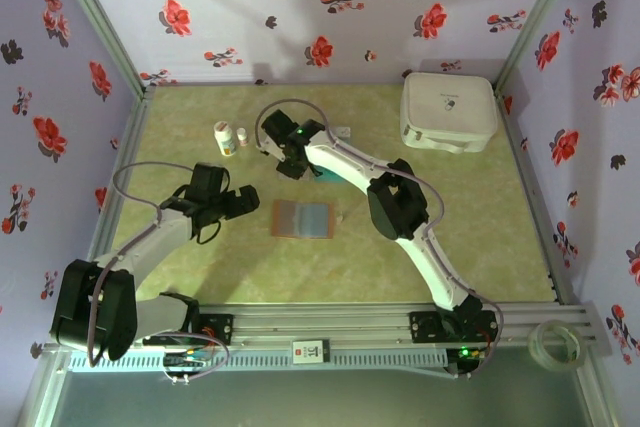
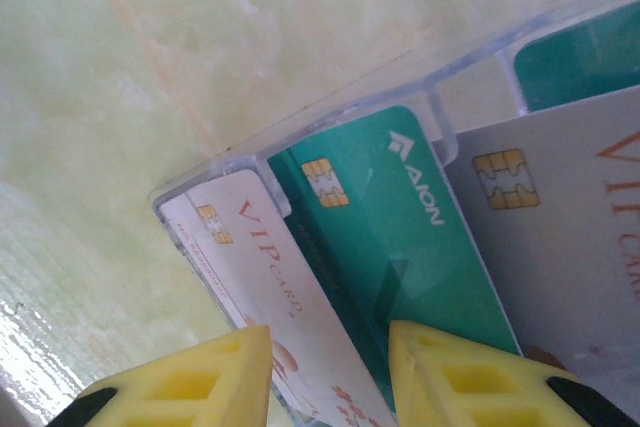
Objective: Put the credit cards into the card holder
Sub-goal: Pick up the credit card from the storage box.
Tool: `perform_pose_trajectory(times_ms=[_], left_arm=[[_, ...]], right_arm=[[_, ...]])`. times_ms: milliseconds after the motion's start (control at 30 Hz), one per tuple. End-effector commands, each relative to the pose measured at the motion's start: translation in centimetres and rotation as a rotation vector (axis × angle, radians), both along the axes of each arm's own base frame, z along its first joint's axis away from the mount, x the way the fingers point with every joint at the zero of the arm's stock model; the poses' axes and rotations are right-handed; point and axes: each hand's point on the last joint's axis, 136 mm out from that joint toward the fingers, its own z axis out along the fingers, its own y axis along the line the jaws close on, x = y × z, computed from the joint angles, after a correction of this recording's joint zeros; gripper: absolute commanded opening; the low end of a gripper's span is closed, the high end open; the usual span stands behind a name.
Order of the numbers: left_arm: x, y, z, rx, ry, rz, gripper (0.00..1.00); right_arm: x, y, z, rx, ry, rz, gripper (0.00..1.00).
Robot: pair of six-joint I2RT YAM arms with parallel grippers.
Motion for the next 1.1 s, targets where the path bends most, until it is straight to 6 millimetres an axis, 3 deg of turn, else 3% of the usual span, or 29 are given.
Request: perform_pose_trajectory(times_ms=[0,300,633,1067], left_arm=[[-0.2,0.2,-0.1,-0.019,0.003,0.016,1.00],[-0.4,0.3,-0.2,-0.017,0.004,0.016,1.00],[-0.4,0.2,-0.1,-0.020,0.003,0.017,1.00],[-0.5,0.3,-0.4,-0.015,0.008,0.014,1.00]], right_arm=[[-1.3,-0.4,-1.4,-0.035,0.044,0.021,0.35],[-1.6,-0.1,-0.5,-0.033,0.028,0.037,0.31],[-1.7,0.1,0.0,-0.030,0.030,0.059,0.17],[-2.5,0.6,1.0,-0.006,0.049,0.107,0.07]])
